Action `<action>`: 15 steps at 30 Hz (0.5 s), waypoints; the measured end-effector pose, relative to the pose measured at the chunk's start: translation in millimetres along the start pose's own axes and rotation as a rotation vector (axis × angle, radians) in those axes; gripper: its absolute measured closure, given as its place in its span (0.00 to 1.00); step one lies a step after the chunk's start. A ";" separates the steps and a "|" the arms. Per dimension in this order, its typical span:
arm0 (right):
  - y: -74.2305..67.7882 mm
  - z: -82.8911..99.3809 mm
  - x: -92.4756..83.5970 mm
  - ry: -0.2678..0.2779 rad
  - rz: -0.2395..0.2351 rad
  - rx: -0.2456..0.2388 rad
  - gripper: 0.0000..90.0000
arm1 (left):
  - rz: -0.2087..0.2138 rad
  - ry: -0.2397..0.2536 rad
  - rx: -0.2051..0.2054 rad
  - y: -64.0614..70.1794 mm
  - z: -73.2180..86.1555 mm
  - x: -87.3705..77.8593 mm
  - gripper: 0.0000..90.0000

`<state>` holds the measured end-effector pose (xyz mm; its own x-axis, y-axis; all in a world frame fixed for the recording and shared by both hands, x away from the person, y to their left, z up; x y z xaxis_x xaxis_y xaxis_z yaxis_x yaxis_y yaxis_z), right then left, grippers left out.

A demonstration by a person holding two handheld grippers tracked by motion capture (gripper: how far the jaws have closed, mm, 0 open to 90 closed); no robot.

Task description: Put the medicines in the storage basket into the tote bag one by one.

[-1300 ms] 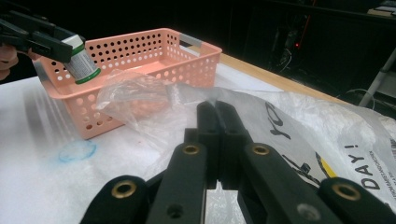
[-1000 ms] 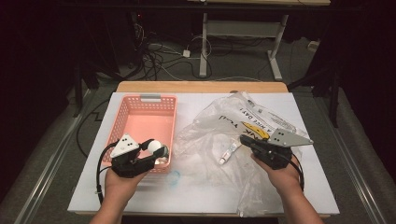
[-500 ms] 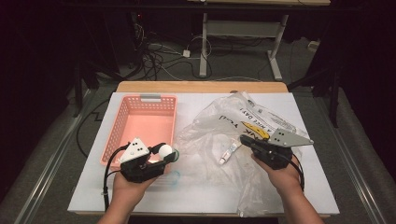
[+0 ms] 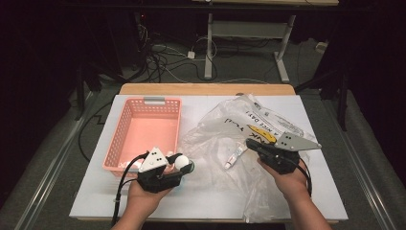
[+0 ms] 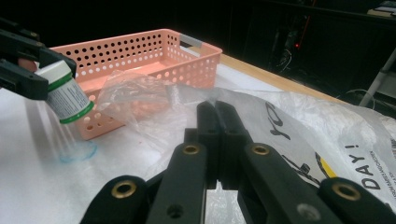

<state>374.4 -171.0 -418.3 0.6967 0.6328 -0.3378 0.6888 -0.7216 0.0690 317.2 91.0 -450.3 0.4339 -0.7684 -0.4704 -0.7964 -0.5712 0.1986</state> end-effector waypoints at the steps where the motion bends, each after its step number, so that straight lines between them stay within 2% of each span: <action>1: -0.3 0.3 0.1 -0.002 -0.001 -0.001 1.00 | 0.004 -0.005 0.004 1.0 0.9 2.0 0.54; 15: -0.6 0.6 1.7 -0.002 0.002 -0.002 1.00 | 0.029 -0.023 0.024 11.9 4.3 30.2 0.54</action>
Point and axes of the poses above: each handheld gripper's, and its own axes: x roughly forward along the jaws, z roughly out of its underside, y roughly to its right, the point moved 7 cm from there along x, roughly forward along the jaws, and after that the axes turned 7 degrees about z, right-handed, at the moved point
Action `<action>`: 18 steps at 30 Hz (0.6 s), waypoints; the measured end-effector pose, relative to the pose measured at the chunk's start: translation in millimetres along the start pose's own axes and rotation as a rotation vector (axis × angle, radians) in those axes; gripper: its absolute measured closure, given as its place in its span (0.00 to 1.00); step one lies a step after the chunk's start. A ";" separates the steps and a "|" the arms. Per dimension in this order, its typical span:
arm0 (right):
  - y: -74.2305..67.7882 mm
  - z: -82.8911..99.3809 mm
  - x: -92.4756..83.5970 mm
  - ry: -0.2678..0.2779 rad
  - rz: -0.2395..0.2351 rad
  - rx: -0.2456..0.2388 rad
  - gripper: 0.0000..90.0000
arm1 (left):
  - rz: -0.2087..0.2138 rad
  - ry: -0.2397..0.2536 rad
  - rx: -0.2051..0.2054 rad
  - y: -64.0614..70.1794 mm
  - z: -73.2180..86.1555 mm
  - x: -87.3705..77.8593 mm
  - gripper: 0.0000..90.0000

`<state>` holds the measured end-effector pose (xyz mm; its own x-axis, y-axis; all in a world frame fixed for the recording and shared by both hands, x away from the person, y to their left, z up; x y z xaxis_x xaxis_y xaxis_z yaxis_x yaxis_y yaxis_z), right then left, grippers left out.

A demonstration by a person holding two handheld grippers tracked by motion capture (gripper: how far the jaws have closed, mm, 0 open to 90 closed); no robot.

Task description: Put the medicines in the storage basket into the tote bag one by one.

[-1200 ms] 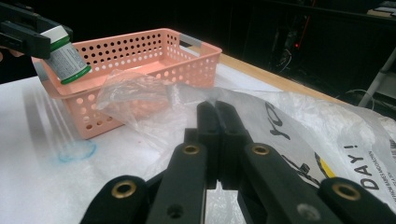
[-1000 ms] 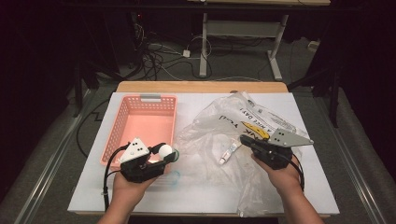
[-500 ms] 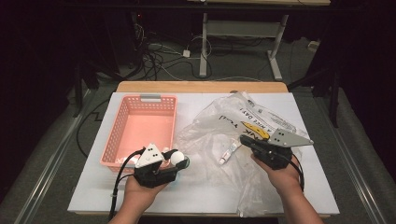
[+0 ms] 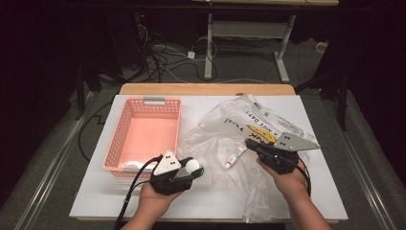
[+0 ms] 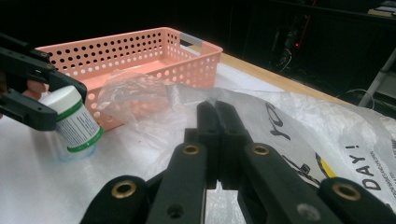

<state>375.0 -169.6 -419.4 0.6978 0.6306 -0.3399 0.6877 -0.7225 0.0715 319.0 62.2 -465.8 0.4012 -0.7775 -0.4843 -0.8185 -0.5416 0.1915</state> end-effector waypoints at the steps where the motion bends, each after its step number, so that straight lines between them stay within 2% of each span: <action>1: 0.1 0.0 -0.1 0.001 0.000 0.000 1.00 | 0.003 0.000 -0.001 0.5 -0.4 2.7 0.54; 18: 0.5 -0.7 -0.6 0.003 0.000 0.003 1.00 | 0.046 0.000 0.017 8.3 -21.3 44.6 0.54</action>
Point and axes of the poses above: each handheld gripper's, and its own axes: x roughly forward along the jaws, z roughly out of its underside, y roughly to its right, the point moved 7 cm from there along x, roughly forward along the jaws, and after that the axes turned 7 degrees about z, right-handed, at the moved point
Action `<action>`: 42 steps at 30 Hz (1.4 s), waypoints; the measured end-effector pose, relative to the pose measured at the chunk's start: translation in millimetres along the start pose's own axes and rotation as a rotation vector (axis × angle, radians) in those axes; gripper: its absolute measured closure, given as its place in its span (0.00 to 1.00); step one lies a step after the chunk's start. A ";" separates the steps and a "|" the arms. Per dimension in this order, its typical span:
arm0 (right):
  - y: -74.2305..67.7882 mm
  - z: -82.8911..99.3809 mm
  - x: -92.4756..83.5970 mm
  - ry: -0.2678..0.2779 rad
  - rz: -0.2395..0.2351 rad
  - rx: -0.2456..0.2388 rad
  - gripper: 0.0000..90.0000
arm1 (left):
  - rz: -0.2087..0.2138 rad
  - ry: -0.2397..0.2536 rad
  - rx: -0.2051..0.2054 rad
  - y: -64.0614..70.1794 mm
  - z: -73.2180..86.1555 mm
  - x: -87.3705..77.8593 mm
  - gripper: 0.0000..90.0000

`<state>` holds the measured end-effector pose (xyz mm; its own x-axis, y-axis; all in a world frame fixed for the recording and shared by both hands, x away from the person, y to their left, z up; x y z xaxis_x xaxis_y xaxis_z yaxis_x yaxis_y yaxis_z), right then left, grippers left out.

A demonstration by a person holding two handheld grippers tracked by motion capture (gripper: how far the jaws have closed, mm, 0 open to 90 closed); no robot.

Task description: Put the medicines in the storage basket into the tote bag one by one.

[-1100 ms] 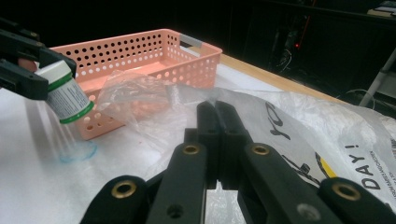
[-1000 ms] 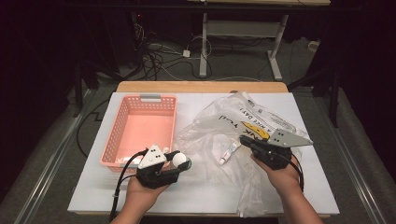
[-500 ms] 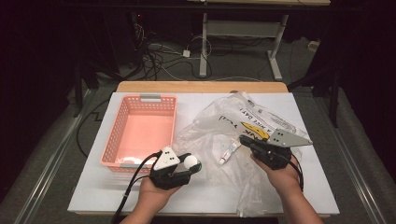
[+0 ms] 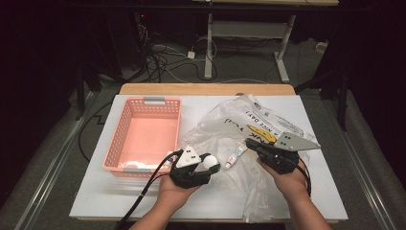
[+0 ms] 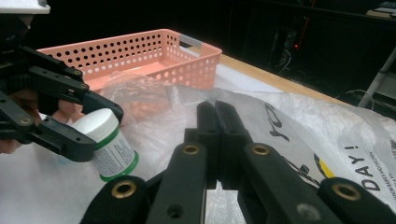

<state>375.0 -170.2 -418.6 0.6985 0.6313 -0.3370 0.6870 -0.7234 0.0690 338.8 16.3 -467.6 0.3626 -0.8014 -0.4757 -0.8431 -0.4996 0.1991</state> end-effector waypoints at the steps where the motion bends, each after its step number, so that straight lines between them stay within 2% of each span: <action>1: 0.2 0.0 0.0 0.000 0.000 0.000 1.00 | 0.001 0.002 0.001 0.4 -1.5 2.4 0.54; 23: 1.3 -4.1 -1.7 0.017 -0.001 0.009 1.00 | 0.016 0.004 0.030 7.0 -24.3 44.2 0.54; 33: 5.2 -5.6 -3.0 0.026 0.003 0.017 1.00 | 0.034 -0.006 0.036 13.5 -29.0 77.9 0.54; 42: 7.6 -4.6 -3.2 0.026 0.003 0.023 1.00 | 0.026 -0.023 0.019 9.6 -24.9 105.7 0.54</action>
Point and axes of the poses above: each handheld gripper's, and its own axes: x roughly forward along the jaws, z roughly out of its underside, y roughly to its right, the point moved 7 cm from there along x, roughly forward along the jaws, and after that the axes turned 7 degrees about z, right-handed, at the moved point
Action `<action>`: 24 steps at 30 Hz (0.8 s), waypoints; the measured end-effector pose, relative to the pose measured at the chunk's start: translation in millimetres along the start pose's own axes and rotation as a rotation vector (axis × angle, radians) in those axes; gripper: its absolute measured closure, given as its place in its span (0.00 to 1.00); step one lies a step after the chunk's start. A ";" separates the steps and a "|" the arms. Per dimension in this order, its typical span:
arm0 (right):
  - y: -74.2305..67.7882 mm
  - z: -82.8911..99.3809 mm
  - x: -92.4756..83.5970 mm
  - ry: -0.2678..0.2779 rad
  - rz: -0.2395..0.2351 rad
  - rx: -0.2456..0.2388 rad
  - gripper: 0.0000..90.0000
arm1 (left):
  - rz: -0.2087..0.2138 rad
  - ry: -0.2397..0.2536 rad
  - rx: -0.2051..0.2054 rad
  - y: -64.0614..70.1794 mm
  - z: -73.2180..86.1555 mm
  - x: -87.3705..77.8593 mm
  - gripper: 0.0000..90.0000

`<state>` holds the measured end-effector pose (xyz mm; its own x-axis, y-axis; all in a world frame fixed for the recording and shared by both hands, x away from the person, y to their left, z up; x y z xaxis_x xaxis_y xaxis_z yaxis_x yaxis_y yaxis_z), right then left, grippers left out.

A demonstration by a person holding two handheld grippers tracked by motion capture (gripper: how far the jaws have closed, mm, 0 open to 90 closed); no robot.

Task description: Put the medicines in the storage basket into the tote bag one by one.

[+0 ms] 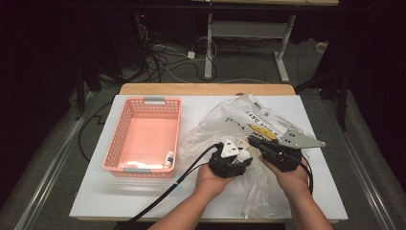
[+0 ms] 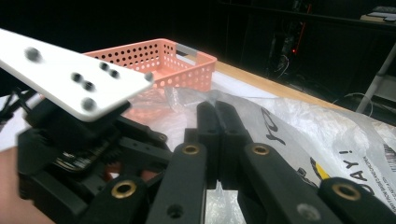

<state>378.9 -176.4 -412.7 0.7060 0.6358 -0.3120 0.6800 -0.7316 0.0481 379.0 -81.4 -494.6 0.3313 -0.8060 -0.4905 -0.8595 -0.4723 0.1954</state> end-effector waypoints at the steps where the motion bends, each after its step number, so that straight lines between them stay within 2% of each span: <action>1: 0.1 -0.1 -0.1 0.001 0.000 -0.004 1.00 | -0.004 -0.005 -0.003 -1.1 0.8 3.0 0.54; 8: 1.4 -0.6 -1.6 0.005 0.002 0.001 1.00 | -0.020 -0.027 -0.004 -6.0 6.6 15.8 0.54; 12: 2.1 0.4 -1.5 0.001 0.004 0.002 1.00 | -0.014 -0.025 -0.013 -7.8 8.5 19.4 0.54; 24: 1.2 1.5 -0.6 -0.003 -0.001 0.001 1.00 | -0.011 -0.026 -0.025 -9.4 8.8 21.9 0.53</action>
<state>379.1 -178.0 -413.8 0.7051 0.6355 -0.3145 0.6802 -0.7315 0.0470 390.9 -91.5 -514.6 0.3305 -0.7914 -0.5143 -0.8458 -0.4901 0.2107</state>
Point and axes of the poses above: each handheld gripper's, and its own axes: x roughly forward along the jaws, z roughly out of its underside, y roughly to its right, the point moved 7 cm from there along x, roughly forward along the jaws, and after that the axes turned 7 degrees about z, right-handed, at the moved point
